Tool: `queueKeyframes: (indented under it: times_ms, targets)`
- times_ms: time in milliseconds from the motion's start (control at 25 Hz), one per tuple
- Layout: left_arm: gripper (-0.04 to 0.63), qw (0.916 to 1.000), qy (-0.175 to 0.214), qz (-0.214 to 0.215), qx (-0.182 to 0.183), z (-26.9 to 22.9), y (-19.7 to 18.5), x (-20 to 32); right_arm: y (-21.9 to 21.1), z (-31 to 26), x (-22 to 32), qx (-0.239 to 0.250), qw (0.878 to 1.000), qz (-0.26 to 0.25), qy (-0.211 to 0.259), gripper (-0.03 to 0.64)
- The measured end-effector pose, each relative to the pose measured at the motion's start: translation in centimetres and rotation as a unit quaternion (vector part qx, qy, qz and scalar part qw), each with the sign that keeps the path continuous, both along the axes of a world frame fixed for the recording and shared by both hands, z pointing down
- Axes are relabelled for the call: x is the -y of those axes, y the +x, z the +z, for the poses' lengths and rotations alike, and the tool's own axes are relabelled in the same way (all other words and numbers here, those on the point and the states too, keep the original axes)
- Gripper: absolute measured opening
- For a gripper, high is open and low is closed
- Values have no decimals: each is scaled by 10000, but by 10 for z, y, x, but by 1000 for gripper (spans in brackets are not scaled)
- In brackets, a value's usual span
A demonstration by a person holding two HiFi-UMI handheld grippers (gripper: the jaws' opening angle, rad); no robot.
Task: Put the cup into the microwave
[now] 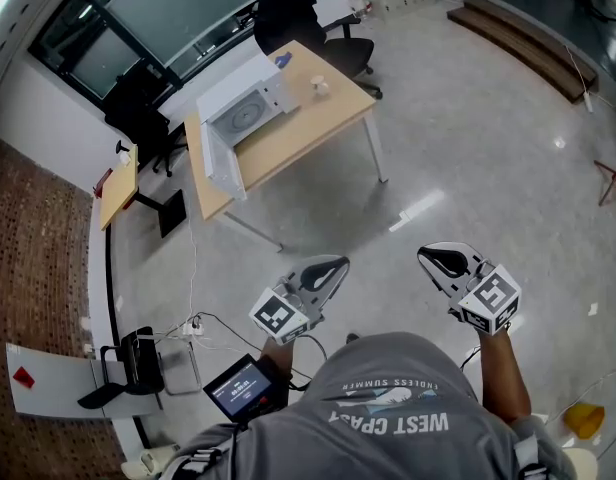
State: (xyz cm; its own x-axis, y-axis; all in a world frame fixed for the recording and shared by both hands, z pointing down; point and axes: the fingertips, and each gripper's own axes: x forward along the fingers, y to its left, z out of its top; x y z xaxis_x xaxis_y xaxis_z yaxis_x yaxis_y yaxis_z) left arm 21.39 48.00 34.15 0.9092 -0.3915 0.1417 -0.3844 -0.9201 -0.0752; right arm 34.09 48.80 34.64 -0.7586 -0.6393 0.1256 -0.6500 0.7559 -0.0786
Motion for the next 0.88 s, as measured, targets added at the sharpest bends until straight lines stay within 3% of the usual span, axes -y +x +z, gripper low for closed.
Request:
queueKeyframes:
  times_ms: [600, 880]
  targets:
    - [23, 9999, 65, -122, 38, 0, -8, -12, -6, 9, -6, -190, 9998, 18, -41, 20]
    - [23, 9993, -110, -368, 24, 13, -35, -5, -30, 19, 3, -192, 9995, -157, -180, 20]
